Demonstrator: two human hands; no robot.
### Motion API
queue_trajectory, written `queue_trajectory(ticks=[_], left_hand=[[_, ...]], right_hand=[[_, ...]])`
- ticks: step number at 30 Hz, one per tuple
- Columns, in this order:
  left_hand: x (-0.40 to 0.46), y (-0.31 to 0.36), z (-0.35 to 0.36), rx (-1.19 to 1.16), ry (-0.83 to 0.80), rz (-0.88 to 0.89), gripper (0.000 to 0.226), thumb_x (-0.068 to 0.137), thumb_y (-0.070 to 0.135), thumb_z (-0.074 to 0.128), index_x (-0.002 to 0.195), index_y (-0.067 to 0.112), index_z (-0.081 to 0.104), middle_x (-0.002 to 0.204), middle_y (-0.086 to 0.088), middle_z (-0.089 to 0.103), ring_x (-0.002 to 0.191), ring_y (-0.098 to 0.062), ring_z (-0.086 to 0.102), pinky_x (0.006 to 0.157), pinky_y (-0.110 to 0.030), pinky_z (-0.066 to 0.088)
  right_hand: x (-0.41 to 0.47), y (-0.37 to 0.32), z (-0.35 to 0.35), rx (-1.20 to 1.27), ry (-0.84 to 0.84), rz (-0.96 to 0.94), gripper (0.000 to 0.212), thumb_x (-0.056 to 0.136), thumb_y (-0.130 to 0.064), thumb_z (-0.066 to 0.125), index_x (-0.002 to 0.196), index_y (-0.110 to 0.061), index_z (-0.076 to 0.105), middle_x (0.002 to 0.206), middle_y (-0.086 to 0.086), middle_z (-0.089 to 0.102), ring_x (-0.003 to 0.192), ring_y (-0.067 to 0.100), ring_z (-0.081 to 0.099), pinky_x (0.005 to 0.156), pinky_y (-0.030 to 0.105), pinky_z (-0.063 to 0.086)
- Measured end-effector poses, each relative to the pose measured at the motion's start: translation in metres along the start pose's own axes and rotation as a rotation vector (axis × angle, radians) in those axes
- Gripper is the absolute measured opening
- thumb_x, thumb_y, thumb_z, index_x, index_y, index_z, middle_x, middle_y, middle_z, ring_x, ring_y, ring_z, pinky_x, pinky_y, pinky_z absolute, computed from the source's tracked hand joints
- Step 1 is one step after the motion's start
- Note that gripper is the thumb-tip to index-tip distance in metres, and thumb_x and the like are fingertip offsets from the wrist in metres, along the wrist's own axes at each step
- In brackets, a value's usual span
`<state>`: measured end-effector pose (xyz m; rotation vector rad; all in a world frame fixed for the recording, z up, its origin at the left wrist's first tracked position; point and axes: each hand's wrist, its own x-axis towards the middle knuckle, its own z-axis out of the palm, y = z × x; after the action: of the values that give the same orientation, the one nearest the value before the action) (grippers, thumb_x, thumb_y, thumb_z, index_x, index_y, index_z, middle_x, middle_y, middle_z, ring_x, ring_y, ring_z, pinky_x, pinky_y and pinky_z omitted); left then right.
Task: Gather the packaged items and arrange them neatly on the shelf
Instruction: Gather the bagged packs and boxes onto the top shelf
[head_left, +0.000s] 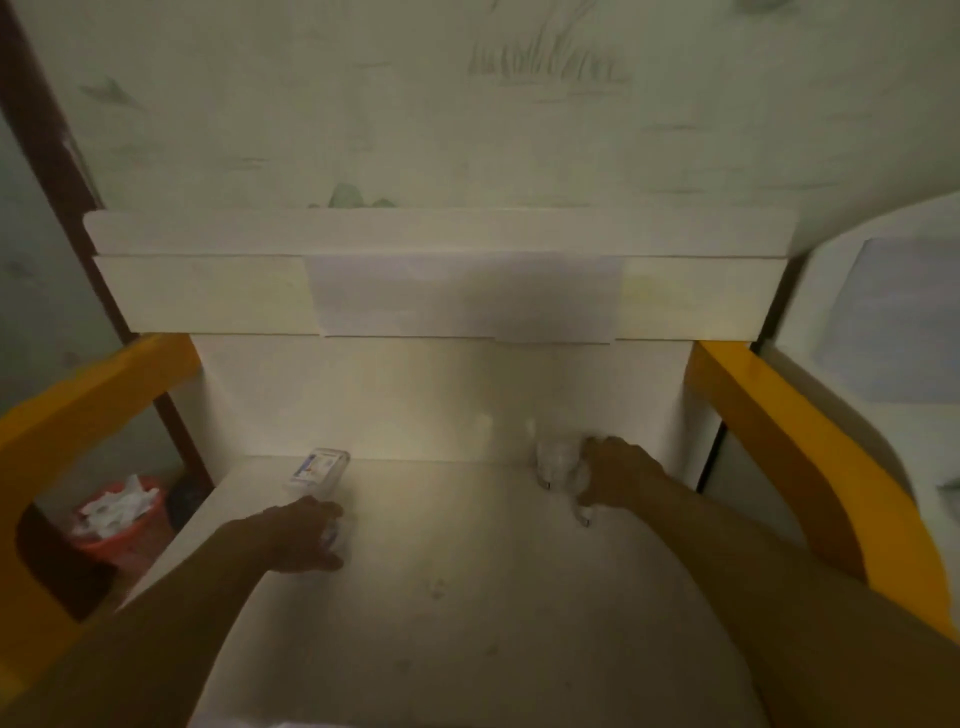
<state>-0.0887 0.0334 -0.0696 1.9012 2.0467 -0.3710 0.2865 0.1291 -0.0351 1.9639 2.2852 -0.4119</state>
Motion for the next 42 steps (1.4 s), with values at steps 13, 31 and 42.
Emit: queue_trajectory(ticks=[13,31,42], left_hand=[[-0.050,0.032,-0.071,0.026,0.174,0.350,0.072,0.082,0.045,0.065,0.144,0.040,0.028,0.133,0.008,0.043,0.107,-0.009,0.050,0.095,-0.026,0.044],[-0.120,0.257,-0.177,0.047,0.540,0.929,0.058,0.087,0.031,0.067,0.140,0.021,0.045,0.146,0.002,0.043,0.130,-0.014,0.040,0.100,-0.012,0.023],[-0.154,0.476,-0.169,0.069,0.482,0.957,0.069,0.084,0.040,0.068,0.143,0.034,0.033,0.143,0.003,0.043,0.124,-0.017,0.046,0.101,-0.026,0.039]], right_hand=[[-0.082,-0.045,-0.037,0.034,0.146,-0.110,0.074,0.075,-0.035,0.078,0.140,-0.028,0.042,0.133,0.006,0.043,0.118,0.028,0.052,0.093,0.034,0.049],[-0.220,0.067,-0.148,0.052,0.548,-0.073,0.067,0.077,-0.045,0.074,0.136,-0.030,0.045,0.134,0.003,0.050,0.117,0.026,0.054,0.094,0.040,0.049],[-0.299,0.266,-0.149,0.091,0.565,0.060,0.071,0.079,-0.049,0.071,0.142,-0.033,0.040,0.139,0.002,0.048,0.123,0.025,0.051,0.096,0.038,0.044]])
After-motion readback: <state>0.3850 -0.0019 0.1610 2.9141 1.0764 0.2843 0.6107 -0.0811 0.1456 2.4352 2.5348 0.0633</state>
